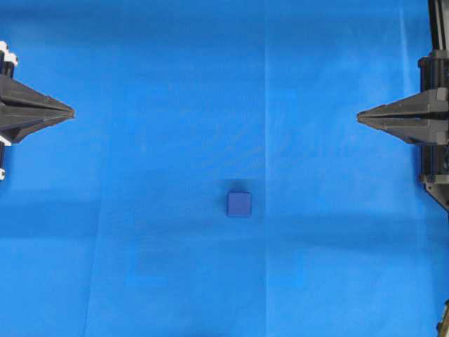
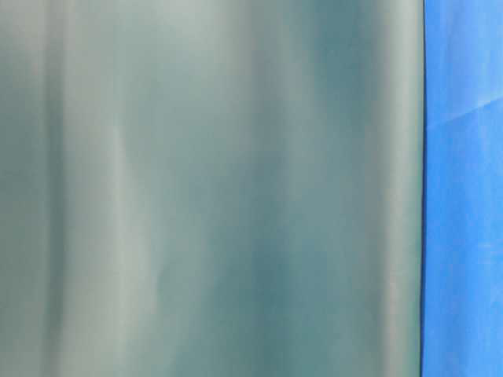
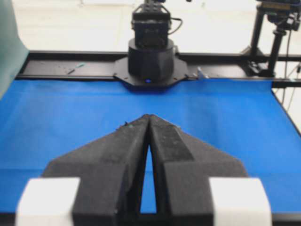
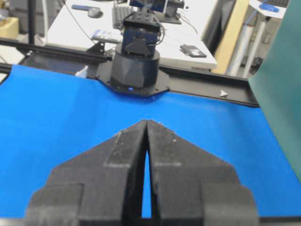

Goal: Handover the blue block to the right arm after grasping it with the left arm, then place it in the designated position.
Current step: 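Open both grippers wide at their start positions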

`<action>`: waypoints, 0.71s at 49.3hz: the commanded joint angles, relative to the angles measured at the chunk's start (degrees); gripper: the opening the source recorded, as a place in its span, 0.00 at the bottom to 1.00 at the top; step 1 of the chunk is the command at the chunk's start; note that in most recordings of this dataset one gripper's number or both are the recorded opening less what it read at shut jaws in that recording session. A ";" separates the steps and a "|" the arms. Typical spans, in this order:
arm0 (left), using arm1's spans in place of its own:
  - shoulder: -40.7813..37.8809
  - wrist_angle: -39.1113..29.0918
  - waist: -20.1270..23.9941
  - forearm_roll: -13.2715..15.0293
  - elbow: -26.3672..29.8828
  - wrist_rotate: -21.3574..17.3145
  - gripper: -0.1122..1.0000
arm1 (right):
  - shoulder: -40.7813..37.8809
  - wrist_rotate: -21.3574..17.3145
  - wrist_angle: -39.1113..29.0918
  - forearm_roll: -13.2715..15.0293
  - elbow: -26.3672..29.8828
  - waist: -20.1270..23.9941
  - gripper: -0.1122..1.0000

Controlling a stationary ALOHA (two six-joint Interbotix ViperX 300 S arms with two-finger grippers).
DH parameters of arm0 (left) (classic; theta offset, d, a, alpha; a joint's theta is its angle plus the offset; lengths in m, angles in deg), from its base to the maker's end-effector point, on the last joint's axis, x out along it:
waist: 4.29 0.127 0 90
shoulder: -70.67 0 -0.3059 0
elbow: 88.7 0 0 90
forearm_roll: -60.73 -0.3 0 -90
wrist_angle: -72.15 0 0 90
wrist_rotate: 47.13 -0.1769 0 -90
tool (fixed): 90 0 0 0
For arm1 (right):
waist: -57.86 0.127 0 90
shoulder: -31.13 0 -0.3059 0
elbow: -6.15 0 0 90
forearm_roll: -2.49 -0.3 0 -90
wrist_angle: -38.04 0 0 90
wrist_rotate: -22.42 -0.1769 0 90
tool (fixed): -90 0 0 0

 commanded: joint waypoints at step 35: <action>0.88 -2.81 -1.32 -0.97 0.70 -0.18 0.12 | -1.14 -1.32 -6.15 -0.26 3.69 -0.18 0.08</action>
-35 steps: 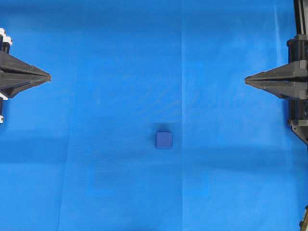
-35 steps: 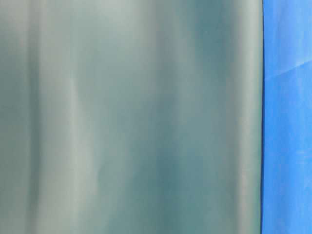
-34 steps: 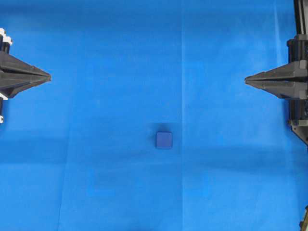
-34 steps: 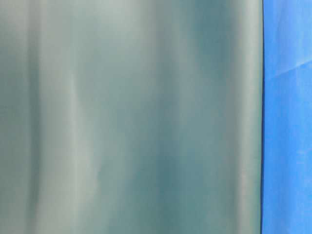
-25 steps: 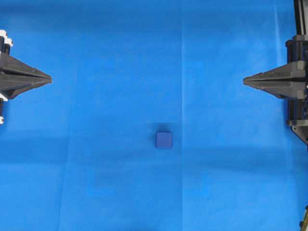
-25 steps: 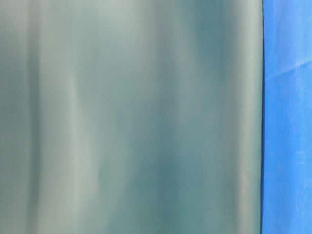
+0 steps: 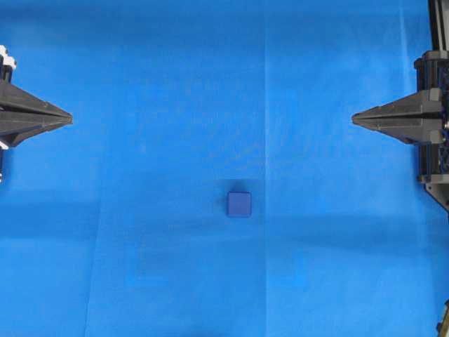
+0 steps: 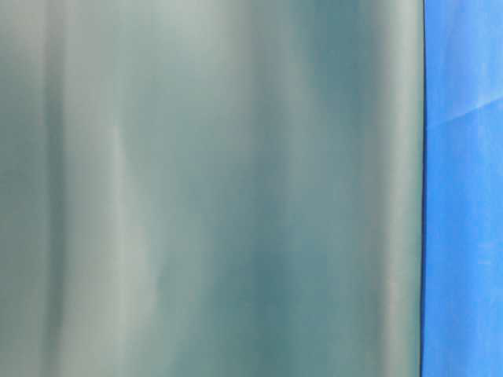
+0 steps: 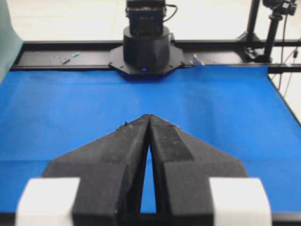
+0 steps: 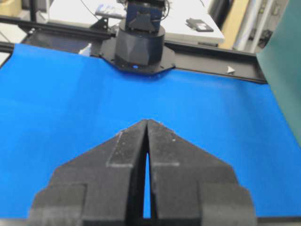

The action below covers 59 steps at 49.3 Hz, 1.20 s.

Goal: Handover the blue block to the right arm after grasping it with the left arm, then place it in the designated position.
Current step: 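Open both grippers wide at their start positions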

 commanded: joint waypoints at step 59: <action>-19.42 12.83 -3.52 -0.09 7.47 1.05 0.92 | -2.20 -1.14 0.00 -0.70 1.76 -0.35 0.97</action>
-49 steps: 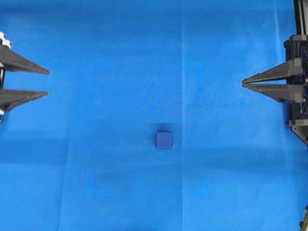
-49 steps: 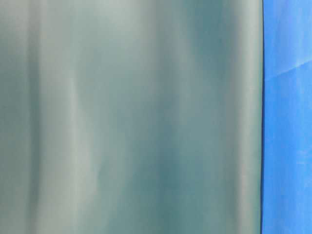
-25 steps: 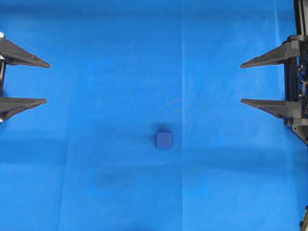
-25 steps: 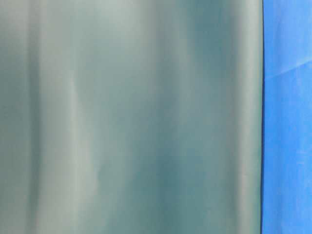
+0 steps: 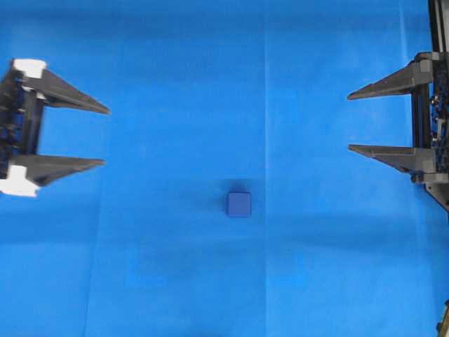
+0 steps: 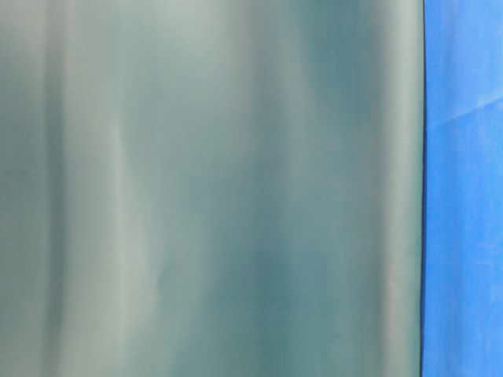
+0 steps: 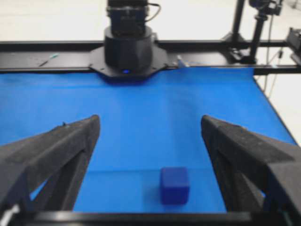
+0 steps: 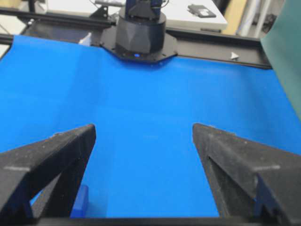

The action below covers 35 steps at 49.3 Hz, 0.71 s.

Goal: Handover the blue block to the right arm after grasping it with the left arm, then place it in the designated position.
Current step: 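Open both grippers wide at their start positions, then move the open left gripper forward over the blue cube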

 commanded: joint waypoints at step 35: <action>-34.63 3.69 -2.55 -0.18 30.59 -0.79 0.92 | -0.62 -0.18 1.85 -0.18 1.58 -0.09 0.97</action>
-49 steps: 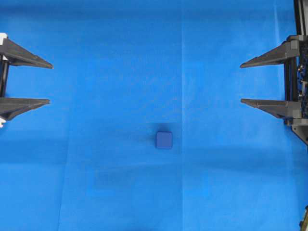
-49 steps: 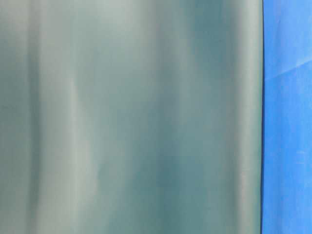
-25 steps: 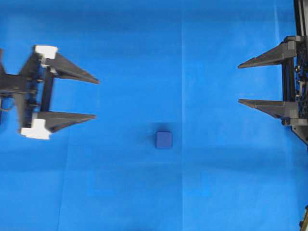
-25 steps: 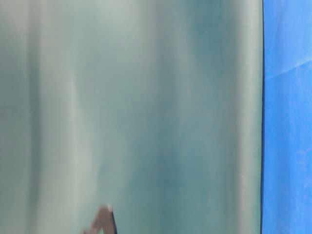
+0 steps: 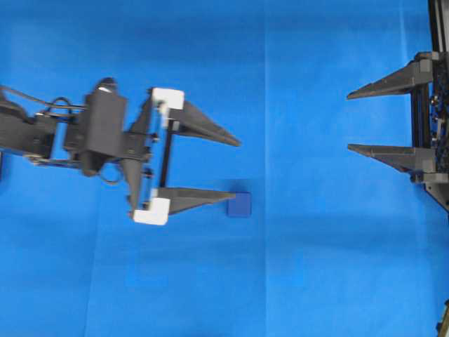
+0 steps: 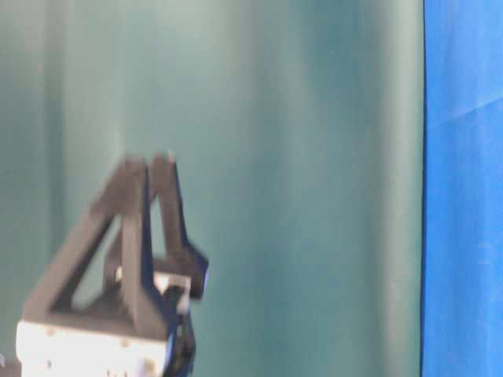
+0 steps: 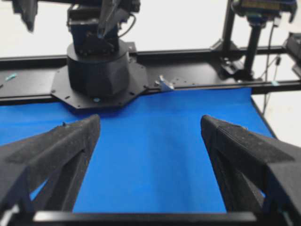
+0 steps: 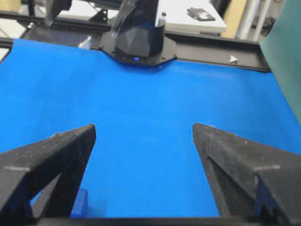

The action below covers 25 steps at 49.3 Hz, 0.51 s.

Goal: Handover the blue block to the right arm after grasping it with the left arm, then place it in the designated position.
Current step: 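Move the open left gripper forward over the blue cube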

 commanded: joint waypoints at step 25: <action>-5.80 -5.89 -0.26 -0.18 10.11 0.35 0.92 | -0.53 -0.18 0.53 -0.18 1.58 -0.26 0.97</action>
